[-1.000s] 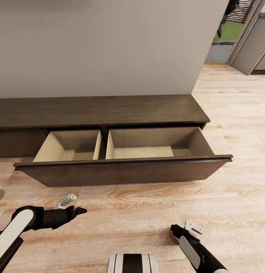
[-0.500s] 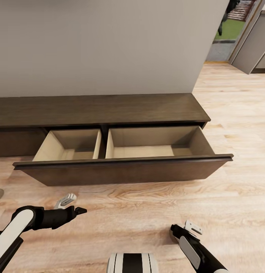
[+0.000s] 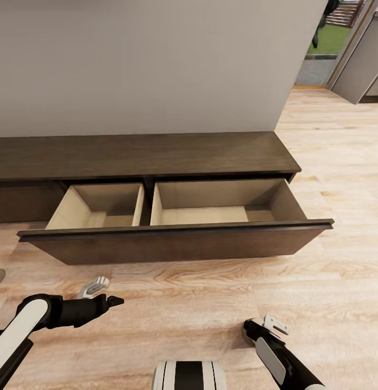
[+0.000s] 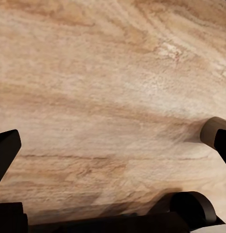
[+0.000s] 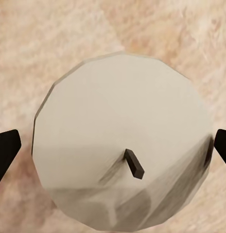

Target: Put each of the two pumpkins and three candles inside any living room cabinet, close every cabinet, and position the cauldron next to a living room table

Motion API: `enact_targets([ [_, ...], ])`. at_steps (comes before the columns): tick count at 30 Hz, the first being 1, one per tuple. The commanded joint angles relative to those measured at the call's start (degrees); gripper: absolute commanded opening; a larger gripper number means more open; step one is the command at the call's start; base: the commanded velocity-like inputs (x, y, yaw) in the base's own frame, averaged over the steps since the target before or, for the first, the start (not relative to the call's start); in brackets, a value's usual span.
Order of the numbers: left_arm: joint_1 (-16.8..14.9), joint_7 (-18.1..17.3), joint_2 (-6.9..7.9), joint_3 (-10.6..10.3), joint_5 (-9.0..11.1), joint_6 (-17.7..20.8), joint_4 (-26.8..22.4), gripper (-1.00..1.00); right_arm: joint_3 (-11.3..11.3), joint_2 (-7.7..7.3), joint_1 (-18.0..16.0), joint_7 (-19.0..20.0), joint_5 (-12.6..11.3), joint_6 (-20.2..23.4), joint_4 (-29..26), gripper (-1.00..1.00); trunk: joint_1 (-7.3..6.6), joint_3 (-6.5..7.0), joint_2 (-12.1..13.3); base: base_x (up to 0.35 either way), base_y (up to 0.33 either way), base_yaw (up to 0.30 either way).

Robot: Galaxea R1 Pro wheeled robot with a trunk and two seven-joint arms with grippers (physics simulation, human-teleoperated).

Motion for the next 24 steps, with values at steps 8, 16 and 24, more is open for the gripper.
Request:
enact_targets([
  [8,-0.04,-0.22,0.07,-0.07,0.91,0.08,0.01,1.0,0.42,-0.09,-0.02,-0.5,-0.25,-0.01,-0.13,1.0,-0.01,-0.04,-0.02,0.0,0.0,0.0],
  [16,-0.02,-12.65,1.33,-0.12,5.46,0.49,0.57,1.0,0.42,-0.09,-0.02,-0.5,-0.25,-0.02,-0.13,1.0,-0.01,-0.04,-0.02,0.0,0.0,0.0],
  [24,0.13,-29.85,4.21,-0.49,8.0,0.61,0.81,1.0,0.42,-0.07,-0.02,-0.5,-0.25,-0.02,-0.13,1.0,-0.01,-0.04,-0.02,0.0,0.0,0.0],
])
